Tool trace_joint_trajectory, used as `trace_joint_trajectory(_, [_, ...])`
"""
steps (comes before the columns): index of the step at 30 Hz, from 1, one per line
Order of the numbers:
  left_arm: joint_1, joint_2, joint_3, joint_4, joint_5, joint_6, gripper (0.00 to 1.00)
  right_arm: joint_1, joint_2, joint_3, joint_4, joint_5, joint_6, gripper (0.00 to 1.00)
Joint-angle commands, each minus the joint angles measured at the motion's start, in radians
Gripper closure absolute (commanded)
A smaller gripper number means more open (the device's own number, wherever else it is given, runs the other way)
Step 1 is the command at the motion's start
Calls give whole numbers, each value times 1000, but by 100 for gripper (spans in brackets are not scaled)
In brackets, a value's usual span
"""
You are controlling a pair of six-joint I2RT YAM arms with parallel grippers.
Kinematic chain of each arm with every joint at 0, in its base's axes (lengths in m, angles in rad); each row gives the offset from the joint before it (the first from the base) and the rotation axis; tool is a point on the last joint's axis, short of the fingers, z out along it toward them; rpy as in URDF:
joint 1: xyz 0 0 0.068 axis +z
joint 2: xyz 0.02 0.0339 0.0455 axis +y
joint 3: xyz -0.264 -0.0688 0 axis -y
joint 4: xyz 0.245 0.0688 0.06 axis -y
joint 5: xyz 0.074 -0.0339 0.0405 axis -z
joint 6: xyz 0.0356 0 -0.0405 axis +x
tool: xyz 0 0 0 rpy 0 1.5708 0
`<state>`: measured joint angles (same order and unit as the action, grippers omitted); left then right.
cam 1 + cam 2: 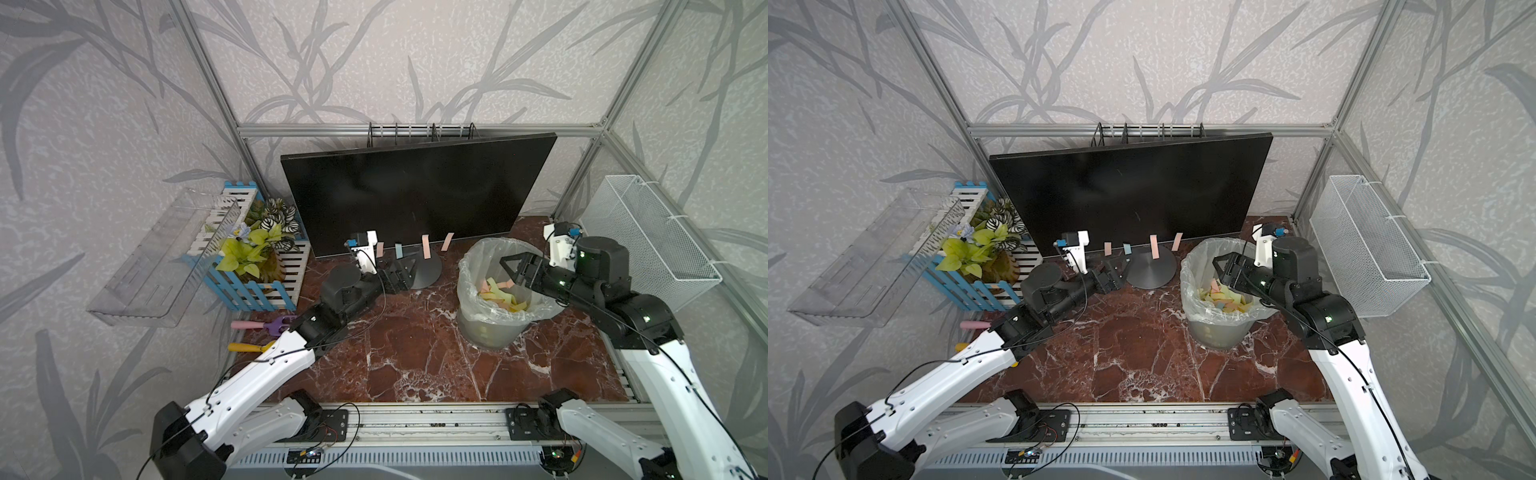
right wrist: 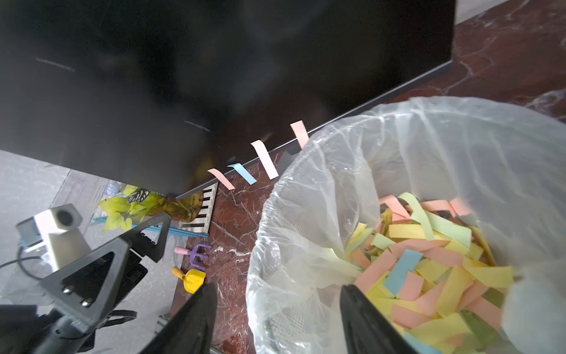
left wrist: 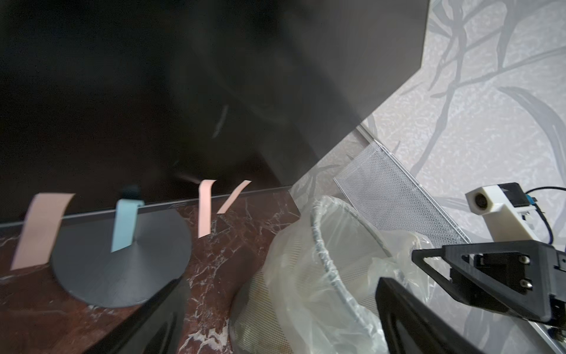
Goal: Remove the sticky note from the monitor
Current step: Tear off the sticky note from the monitor.
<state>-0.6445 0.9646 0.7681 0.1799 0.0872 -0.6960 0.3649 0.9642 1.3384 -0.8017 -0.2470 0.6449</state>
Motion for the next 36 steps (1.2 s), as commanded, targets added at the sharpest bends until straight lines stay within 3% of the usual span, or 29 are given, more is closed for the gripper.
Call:
trace_joint_trajectory(1, [70, -79, -124, 120, 31, -75, 0, 93, 34, 43, 64, 35, 0, 32])
trace_joint_trajectory(8, [253, -127, -413, 468, 168, -246, 0, 322, 157, 88, 119, 137, -7, 32])
trace_joint_trajectory(13, [329, -70, -484, 602, 211, -288, 0, 419, 224, 110, 150, 171, -11, 32])
trace_joint_trajectory(22, [422, 100, -533, 802, 330, -296, 0, 522, 315, 133, 189, 219, -17, 32])
trace_joint_trajectory(36, [448, 383, -427, 945, 458, -236, 9, 624, 408, 144, 227, 259, -33, 32])
